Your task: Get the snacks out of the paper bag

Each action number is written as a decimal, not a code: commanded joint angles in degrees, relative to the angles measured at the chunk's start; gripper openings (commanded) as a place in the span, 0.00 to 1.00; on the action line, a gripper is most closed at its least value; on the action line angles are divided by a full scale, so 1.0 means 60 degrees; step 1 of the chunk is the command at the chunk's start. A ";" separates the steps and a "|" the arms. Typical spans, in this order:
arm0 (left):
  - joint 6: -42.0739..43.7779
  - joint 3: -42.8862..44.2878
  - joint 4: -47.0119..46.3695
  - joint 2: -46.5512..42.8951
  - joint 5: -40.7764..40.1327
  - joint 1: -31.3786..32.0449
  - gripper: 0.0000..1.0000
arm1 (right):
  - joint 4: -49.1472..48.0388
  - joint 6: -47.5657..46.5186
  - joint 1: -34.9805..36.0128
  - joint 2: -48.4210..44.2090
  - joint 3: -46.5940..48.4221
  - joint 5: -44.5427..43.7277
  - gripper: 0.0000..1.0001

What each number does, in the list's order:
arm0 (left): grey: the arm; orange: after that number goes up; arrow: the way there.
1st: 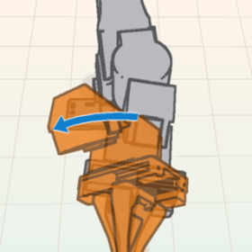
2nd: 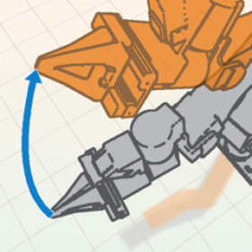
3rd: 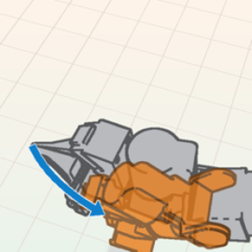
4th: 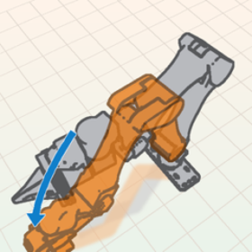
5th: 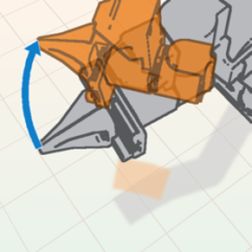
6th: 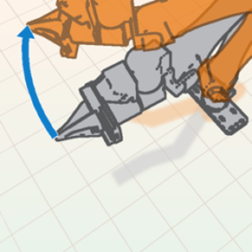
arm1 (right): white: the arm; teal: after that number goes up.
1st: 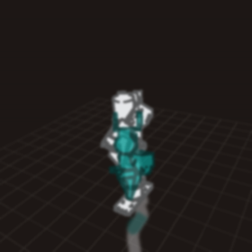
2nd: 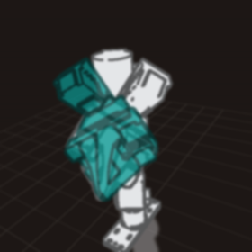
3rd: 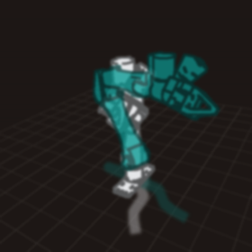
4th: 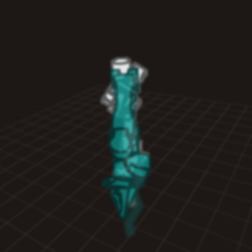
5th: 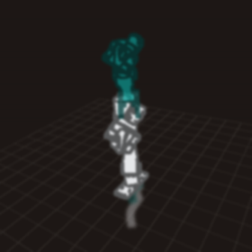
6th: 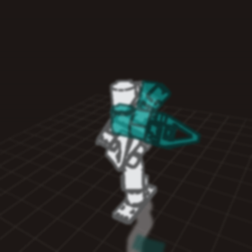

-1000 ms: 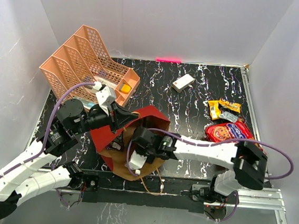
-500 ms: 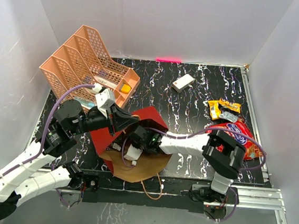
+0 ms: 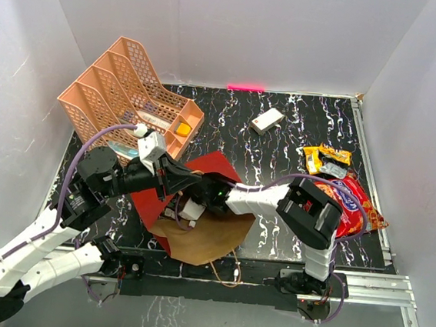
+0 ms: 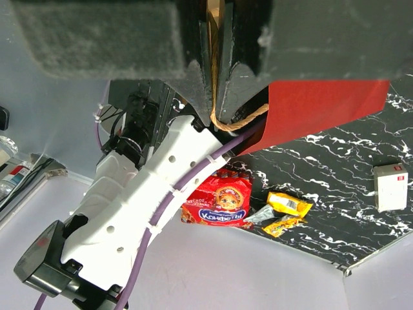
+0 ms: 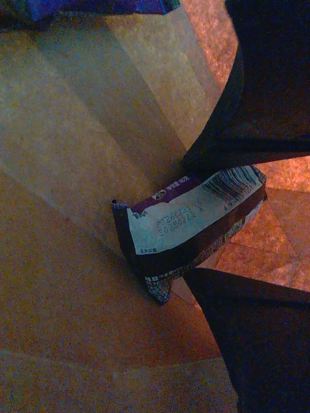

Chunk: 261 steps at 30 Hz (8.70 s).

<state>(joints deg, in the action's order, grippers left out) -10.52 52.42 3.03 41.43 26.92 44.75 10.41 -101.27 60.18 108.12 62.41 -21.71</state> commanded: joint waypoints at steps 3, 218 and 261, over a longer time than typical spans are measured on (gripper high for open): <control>0.0114 0.0168 -0.0206 -0.0407 -0.0106 0.0041 0.01 | -0.0608 0.0066 -0.0099 -0.0126 0.0365 0.0136 0.53; -0.0321 0.0263 -0.0734 -0.0591 -0.1554 0.0041 0.03 | -0.5311 1.5097 0.2845 -0.0392 -0.1044 -0.0383 0.17; 0.0255 0.0433 -0.0026 -0.0416 -0.3910 0.0041 0.03 | -0.3630 0.7787 0.2803 -0.9736 -0.0781 -0.1829 0.17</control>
<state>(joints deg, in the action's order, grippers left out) -9.98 53.15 3.57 39.83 4.89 44.75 2.50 -44.93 77.45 48.23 57.58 -18.13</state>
